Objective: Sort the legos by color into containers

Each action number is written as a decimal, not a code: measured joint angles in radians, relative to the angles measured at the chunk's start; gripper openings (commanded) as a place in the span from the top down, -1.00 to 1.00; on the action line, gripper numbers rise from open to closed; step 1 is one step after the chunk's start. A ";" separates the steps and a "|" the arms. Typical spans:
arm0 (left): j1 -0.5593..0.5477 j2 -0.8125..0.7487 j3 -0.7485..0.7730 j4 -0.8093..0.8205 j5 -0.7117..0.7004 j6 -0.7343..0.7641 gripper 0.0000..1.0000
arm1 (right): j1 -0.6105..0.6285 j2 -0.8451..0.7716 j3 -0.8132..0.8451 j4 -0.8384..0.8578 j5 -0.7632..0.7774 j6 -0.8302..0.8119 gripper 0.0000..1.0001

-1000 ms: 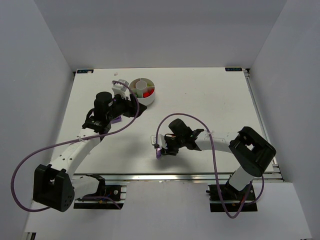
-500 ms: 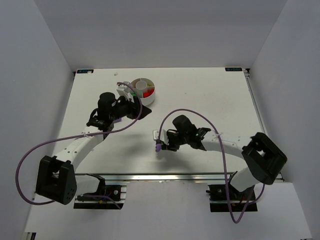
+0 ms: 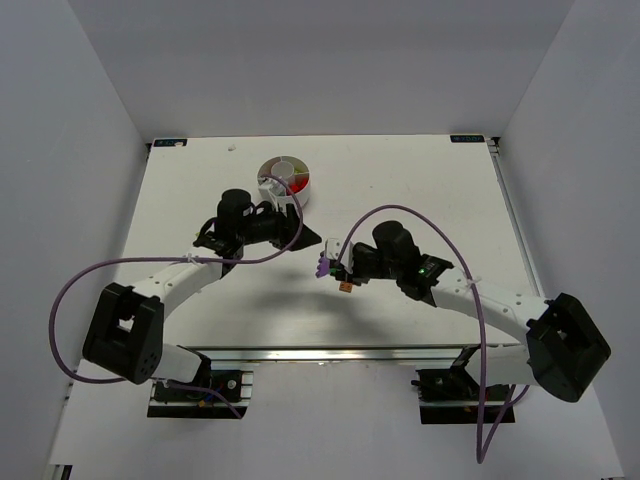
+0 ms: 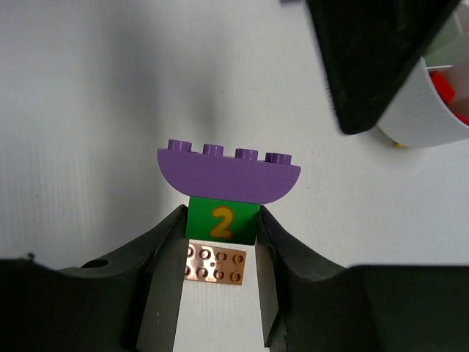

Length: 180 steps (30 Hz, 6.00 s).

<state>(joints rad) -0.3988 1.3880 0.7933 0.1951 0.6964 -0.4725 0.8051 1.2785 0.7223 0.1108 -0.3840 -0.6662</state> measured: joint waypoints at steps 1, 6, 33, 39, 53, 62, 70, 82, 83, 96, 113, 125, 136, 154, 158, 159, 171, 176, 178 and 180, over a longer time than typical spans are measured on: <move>-0.008 0.006 0.000 0.003 0.007 -0.001 -0.45 | -0.003 -0.008 -0.003 0.004 0.003 0.006 1.00; -0.045 0.032 0.000 0.015 0.043 -0.005 -0.45 | -0.011 -0.023 -0.015 0.047 0.016 0.031 1.00; -0.090 0.062 0.000 0.014 0.108 0.000 -0.07 | -0.013 -0.090 -0.085 0.145 0.042 0.067 1.00; -0.091 0.063 0.000 0.041 0.134 -0.033 0.41 | -0.014 -0.092 -0.085 0.154 0.042 0.063 1.00; -0.050 0.054 -0.005 0.110 0.185 -0.075 1.00 | -0.039 -0.115 -0.089 0.199 0.006 0.066 1.00; 0.097 0.039 -0.019 0.227 0.178 -0.128 1.00 | -0.085 -0.161 -0.098 0.182 -0.021 0.089 1.00; 0.124 0.040 0.027 0.141 -0.018 -0.046 1.00 | -0.090 -0.184 -0.098 0.177 -0.044 0.103 1.00; 0.135 0.214 0.359 0.082 -0.517 0.187 1.00 | -0.091 -0.192 -0.098 0.176 -0.068 0.116 1.00; 0.135 0.234 0.375 0.079 -0.528 0.200 1.00 | -0.091 -0.192 -0.098 0.176 -0.069 0.116 1.00; 0.135 0.443 0.565 -0.020 -0.559 0.296 0.96 | -0.091 -0.193 -0.098 0.176 -0.074 0.122 1.00; 0.135 0.571 0.647 -0.032 -0.559 0.299 0.54 | -0.091 -0.206 -0.098 0.175 -0.076 0.124 1.00; 0.121 0.589 0.669 -0.042 -0.572 0.292 0.16 | -0.091 -0.217 -0.098 0.175 -0.090 0.124 1.00; 0.115 0.589 0.680 -0.055 -0.586 0.292 0.01 | -0.091 -0.218 -0.098 0.173 -0.091 0.125 1.00; 0.115 0.589 0.680 -0.080 -0.612 0.290 -0.19 | -0.091 -0.232 -0.098 0.170 -0.092 0.125 1.00; 0.115 0.589 0.680 -0.082 -0.612 0.288 -0.20 | -0.091 -0.232 -0.098 0.169 -0.092 0.125 1.00; 0.115 0.589 0.680 -0.082 -0.612 0.288 -0.19 | -0.091 -0.232 -0.098 0.169 -0.092 0.125 1.00; 0.115 0.286 0.380 0.038 -0.474 0.110 0.14 | -0.091 -0.235 -0.102 0.168 -0.102 0.064 1.00; 0.115 0.082 0.124 0.260 -0.276 -0.110 -0.30 | -0.091 -0.256 -0.130 0.170 -0.105 0.043 1.00; 0.111 0.042 0.033 0.370 -0.195 -0.205 -0.37 | -0.091 -0.264 -0.138 0.174 -0.104 0.043 1.00; 0.103 0.031 -0.039 0.438 -0.150 -0.263 -0.38 | -0.091 -0.271 -0.147 0.184 -0.097 0.049 1.00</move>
<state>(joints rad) -0.2955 1.4185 0.7540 0.6331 0.5465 -0.7357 0.7143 1.0073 0.5755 0.2947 -0.4808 -0.6170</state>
